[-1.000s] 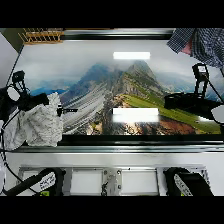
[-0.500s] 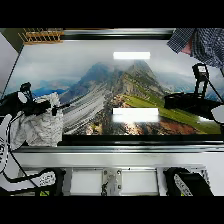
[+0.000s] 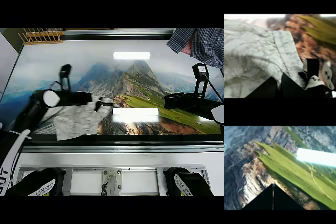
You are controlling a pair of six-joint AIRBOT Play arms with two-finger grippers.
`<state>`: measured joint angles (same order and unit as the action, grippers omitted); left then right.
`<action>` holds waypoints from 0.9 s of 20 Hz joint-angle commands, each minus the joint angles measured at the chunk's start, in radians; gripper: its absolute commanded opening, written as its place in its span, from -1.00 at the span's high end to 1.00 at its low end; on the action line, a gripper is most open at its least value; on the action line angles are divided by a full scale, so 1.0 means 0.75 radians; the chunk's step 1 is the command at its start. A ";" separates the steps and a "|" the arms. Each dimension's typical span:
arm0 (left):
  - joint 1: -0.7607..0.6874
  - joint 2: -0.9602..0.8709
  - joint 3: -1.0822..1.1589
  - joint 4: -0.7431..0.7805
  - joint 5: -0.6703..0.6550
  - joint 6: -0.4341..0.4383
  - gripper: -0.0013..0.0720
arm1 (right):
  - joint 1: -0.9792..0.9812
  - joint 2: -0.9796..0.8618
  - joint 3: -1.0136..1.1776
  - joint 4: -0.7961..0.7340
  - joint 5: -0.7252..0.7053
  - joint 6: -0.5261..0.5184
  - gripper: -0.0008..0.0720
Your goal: Fold the clothes and pants, and hang the long-sleeved shirts on hangers.
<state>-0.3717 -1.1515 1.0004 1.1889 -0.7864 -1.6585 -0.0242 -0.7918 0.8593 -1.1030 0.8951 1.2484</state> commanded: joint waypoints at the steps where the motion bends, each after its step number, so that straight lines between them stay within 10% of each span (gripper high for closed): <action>1: -0.396 -0.048 0.051 -0.051 0.208 -0.070 0.95 | 0.001 -0.001 -0.001 0.005 0.001 0.001 0.90; 4: -0.522 -0.215 0.211 -0.049 0.187 -0.068 0.83 | 0.001 -0.001 -0.001 0.012 0.002 0.001 0.90; 6: -0.495 -0.289 0.320 -0.038 0.125 -0.069 -0.98 | 0.001 -0.001 -0.001 0.012 0.002 0.001 0.90; 18: 0.545 -0.569 0.475 0.038 -0.156 -0.032 -0.97 | 0.001 -0.001 -0.001 0.025 0.006 0.001 0.90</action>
<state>-0.1009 -1.4879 1.3521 1.2419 -0.8684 -1.7004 -0.0242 -0.7918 0.8593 -1.0935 0.8986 1.2484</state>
